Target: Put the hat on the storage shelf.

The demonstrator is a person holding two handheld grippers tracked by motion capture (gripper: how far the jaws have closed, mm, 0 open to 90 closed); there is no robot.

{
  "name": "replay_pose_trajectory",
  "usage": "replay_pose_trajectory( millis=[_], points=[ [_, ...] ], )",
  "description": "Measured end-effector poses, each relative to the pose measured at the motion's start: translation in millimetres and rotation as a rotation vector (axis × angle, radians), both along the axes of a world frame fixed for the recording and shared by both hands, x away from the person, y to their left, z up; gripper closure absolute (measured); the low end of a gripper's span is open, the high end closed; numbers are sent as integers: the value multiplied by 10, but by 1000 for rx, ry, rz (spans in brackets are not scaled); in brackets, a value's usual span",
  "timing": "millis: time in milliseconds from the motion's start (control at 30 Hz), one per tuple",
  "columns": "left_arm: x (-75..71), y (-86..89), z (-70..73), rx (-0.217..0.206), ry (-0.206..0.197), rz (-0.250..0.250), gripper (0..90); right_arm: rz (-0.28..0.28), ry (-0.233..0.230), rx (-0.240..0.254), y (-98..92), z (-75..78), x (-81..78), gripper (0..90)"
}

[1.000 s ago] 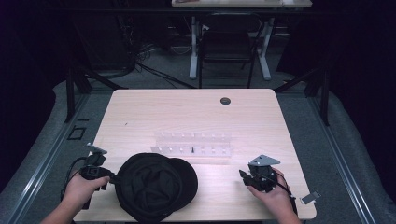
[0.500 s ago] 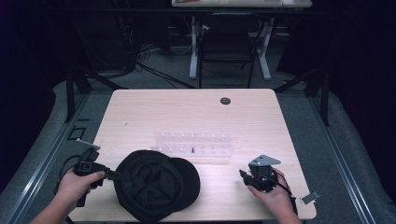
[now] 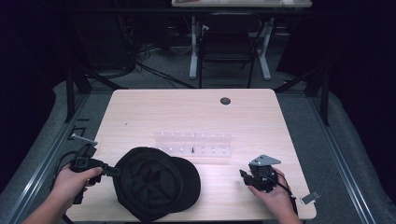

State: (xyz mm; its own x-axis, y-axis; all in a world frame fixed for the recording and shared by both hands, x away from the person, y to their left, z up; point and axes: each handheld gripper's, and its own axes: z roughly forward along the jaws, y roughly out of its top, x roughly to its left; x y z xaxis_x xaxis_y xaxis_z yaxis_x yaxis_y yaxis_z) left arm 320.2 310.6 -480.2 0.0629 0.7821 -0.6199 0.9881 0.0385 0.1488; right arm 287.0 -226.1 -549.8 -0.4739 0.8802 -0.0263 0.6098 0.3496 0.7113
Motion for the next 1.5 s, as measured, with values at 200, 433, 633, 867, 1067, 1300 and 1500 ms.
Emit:
replay_pose_trajectory(
  millis=[200, 433, 633, 867, 1067, 1300, 1500],
  points=[
    [-5, -46, 81, 1, -3, 2, 854, 2, 3, 3, -2, 1, 0, 551],
    [9, -91, 189, 43, -21, -20, 854, -5, 2, 5, -3, 2, -2, 551],
    [16, -137, 332, 64, -31, -31, 854, -5, 3, 4, -3, 2, -3, 552],
    [19, -161, 489, 60, -35, -40, 855, -5, 5, 4, -6, 9, -6, 552],
    [21, -162, 574, -13, -33, -28, 855, -8, 4, 9, -11, 9, -5, 552],
    [10, -160, 629, -132, -25, -12, 855, -8, 2, 10, -11, 8, -3, 552],
    [-8, -215, 695, -211, -38, -12, 855, -6, 3, 10, -17, 8, -1, 552]
  ],
)
